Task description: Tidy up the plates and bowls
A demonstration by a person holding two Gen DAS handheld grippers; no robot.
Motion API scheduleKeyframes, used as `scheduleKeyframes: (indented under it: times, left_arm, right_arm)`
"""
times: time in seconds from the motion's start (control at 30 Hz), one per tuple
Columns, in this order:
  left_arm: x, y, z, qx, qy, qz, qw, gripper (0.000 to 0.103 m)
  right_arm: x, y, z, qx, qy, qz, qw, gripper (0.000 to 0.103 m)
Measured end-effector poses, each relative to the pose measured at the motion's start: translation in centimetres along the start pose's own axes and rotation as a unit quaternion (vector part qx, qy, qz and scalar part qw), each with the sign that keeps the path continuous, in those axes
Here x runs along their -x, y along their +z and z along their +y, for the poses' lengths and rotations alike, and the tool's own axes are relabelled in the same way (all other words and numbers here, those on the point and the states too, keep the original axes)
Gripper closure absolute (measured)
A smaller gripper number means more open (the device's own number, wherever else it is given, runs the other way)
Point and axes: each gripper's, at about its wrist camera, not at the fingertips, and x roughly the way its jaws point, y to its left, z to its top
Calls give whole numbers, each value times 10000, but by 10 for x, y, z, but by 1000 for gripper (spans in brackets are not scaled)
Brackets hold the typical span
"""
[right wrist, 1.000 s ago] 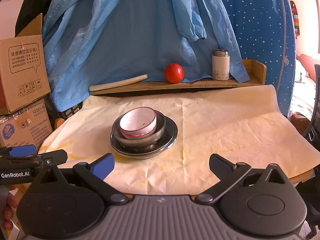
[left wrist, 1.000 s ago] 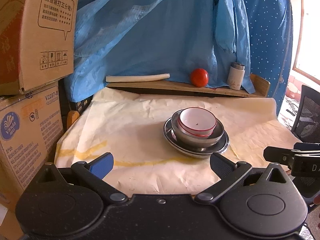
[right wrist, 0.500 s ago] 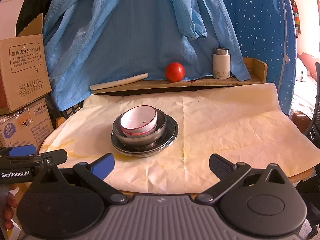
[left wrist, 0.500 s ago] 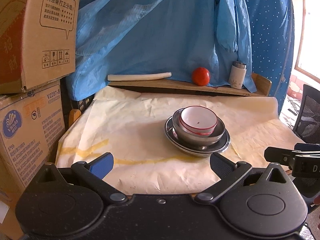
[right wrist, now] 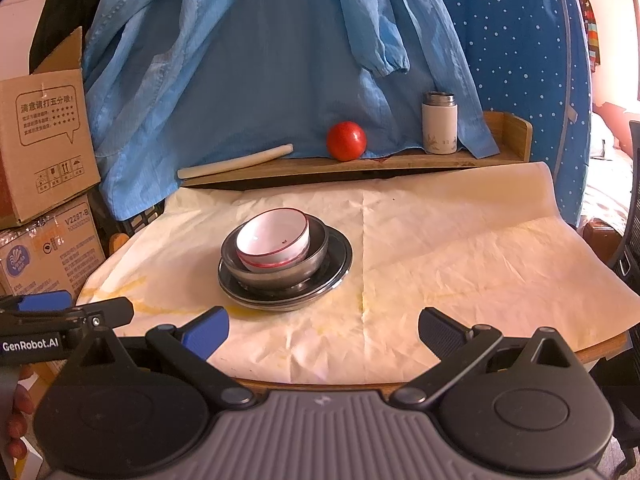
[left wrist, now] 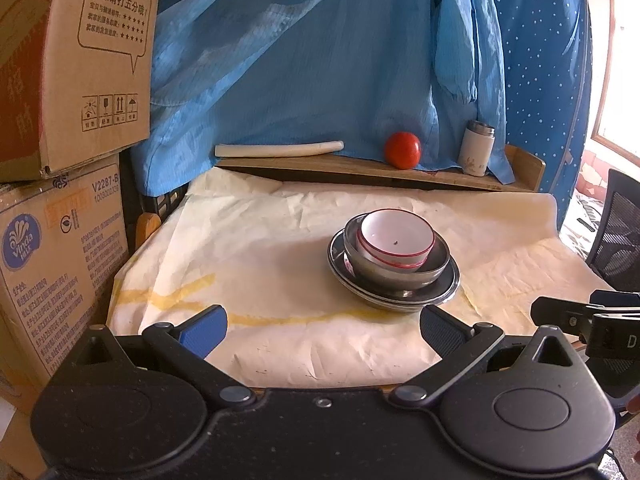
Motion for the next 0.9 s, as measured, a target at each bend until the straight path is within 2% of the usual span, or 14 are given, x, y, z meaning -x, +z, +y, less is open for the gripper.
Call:
scheduleKeyframes:
  times: [0.9]
  left_arm:
    - [-2, 1, 4, 196, -16, -5, 9998, 1]
  right_arm:
    - [-3, 3, 1, 22, -19, 56, 10000, 0]
